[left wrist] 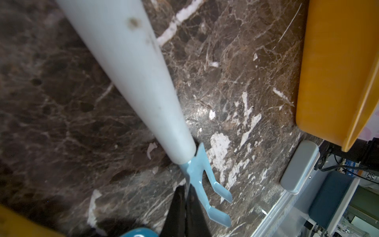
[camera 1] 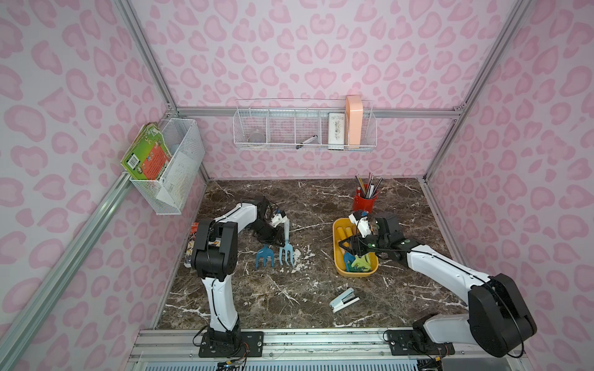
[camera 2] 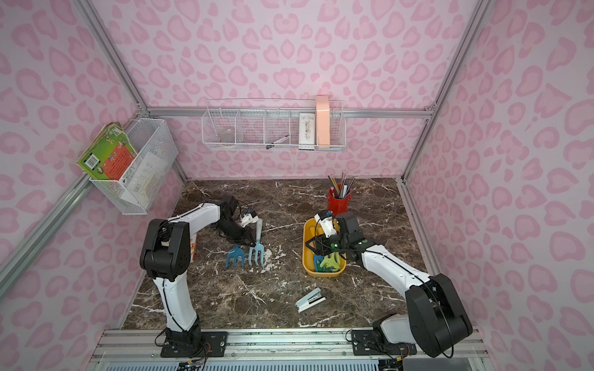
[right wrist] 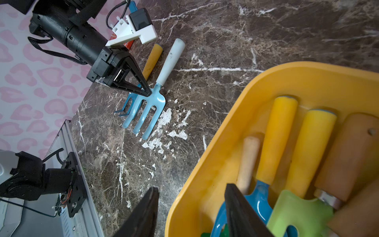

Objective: Take the hand rake out of the storage box
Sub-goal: Place the rake at the center of the board.

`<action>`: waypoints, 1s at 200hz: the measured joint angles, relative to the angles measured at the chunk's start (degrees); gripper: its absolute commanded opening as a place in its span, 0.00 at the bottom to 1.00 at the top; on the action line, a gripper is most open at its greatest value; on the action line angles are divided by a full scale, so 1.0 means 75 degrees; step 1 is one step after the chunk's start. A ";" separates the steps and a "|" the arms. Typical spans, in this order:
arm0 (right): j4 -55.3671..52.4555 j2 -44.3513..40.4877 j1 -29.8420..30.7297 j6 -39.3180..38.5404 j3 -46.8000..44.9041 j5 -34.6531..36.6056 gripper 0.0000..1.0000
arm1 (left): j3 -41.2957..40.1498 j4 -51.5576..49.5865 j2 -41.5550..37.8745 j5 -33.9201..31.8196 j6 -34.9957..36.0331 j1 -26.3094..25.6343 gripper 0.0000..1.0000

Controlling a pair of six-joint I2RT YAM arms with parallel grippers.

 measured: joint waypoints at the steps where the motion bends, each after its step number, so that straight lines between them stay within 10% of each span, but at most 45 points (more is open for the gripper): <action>1: 0.0000 0.0000 0.0000 0.0003 0.0000 0.0012 0.53 | 0.0000 0.0000 0.0003 0.0003 0.0000 0.0000 0.05; 114: -0.1705 -0.0079 -0.0169 0.0580 0.0315 0.1871 0.55 | 0.0251 -0.0455 -0.0265 -0.0930 -0.0090 0.0163 0.32; 200: -0.3838 0.0600 0.1250 0.0985 0.1478 0.3838 0.54 | -0.0318 -0.0044 -0.2308 -0.1740 -0.1652 -0.0731 0.34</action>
